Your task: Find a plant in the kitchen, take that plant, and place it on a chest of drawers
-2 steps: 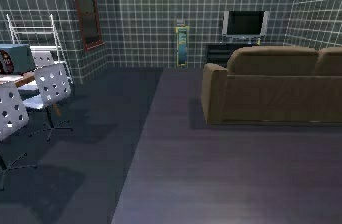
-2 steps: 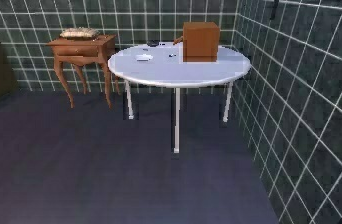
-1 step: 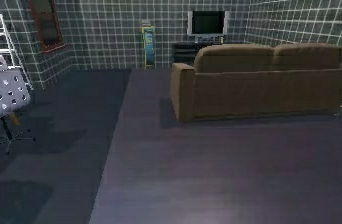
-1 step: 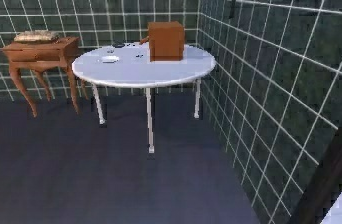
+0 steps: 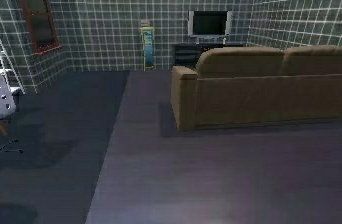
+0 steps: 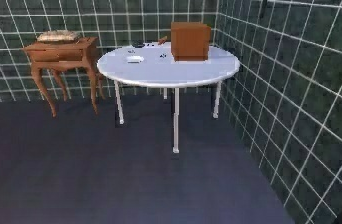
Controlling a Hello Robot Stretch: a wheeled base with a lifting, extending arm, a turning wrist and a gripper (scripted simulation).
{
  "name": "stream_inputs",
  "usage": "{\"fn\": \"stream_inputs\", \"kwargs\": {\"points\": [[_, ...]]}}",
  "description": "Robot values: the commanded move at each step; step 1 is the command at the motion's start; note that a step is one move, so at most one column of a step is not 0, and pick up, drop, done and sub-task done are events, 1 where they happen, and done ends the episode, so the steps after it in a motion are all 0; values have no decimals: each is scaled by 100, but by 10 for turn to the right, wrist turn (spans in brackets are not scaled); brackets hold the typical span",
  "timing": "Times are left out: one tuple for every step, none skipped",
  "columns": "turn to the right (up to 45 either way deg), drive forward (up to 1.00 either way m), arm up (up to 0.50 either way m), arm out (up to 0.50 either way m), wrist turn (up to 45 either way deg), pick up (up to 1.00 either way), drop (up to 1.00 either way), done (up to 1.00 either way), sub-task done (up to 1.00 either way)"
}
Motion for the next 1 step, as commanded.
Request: {"fn": "stream_inputs", "kwargs": {"points": [[270, 0, 0, 0, 0, 0, 0, 0, 0]]}}
